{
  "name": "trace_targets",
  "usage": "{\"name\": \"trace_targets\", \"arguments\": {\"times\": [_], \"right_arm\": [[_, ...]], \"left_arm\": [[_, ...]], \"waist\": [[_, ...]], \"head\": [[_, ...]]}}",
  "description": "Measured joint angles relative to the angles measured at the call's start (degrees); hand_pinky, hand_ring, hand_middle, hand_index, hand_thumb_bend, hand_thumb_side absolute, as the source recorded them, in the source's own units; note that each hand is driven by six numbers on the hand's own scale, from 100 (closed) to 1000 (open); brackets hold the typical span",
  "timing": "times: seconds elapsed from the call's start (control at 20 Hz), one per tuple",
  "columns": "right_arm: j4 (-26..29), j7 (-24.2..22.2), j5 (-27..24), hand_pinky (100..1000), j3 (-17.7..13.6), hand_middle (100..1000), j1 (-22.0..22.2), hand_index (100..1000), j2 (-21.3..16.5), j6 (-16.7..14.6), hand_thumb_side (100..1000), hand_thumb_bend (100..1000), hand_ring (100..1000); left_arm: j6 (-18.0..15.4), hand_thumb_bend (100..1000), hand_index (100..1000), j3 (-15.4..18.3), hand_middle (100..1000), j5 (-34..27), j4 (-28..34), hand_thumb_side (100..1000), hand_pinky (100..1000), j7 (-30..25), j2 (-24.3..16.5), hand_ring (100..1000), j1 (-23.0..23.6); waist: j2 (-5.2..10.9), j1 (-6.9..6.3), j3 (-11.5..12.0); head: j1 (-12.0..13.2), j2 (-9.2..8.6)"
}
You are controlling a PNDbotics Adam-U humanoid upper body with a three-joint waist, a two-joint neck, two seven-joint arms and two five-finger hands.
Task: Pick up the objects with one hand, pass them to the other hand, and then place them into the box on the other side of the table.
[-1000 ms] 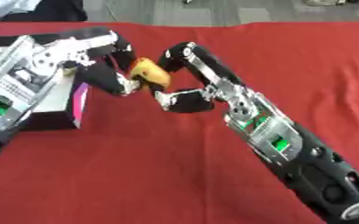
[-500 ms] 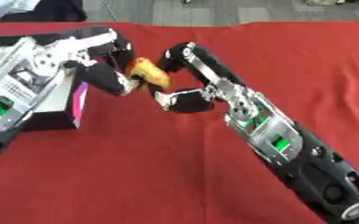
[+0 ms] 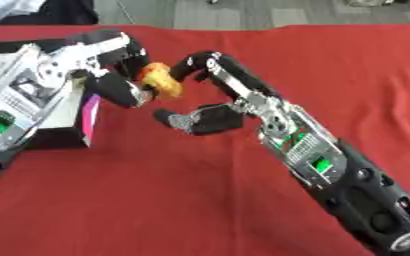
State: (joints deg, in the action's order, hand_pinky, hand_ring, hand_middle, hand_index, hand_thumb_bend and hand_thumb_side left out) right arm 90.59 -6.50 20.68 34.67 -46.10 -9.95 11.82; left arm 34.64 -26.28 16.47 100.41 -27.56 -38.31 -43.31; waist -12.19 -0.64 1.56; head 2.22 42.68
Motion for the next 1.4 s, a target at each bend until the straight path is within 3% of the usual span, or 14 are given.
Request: {"name": "trace_targets", "arguments": {"times": [0.95,1.4], "right_arm": [[0.83,1.03,0.72,793,-0.32,779,0.24,868,-0.66,2.96,582,483,846],[1.24,1.16,0.18,793,-0.54,777,0.25,866,-1.52,3.30,570,477,844]], "left_arm": [[1.03,100,462,2.97,435,-0.85,0.73,100,702,2.00,-3.03,607,4.25],[2.16,100,464,9.60,437,-1.43,-0.41,100,707,8.77,-7.50,617,10.66]], "waist": [[0.00,0.00,0.04],[-0.07,0.00,0.26]], "head": [[0.03,-0.02],[0.73,-0.05]]}}
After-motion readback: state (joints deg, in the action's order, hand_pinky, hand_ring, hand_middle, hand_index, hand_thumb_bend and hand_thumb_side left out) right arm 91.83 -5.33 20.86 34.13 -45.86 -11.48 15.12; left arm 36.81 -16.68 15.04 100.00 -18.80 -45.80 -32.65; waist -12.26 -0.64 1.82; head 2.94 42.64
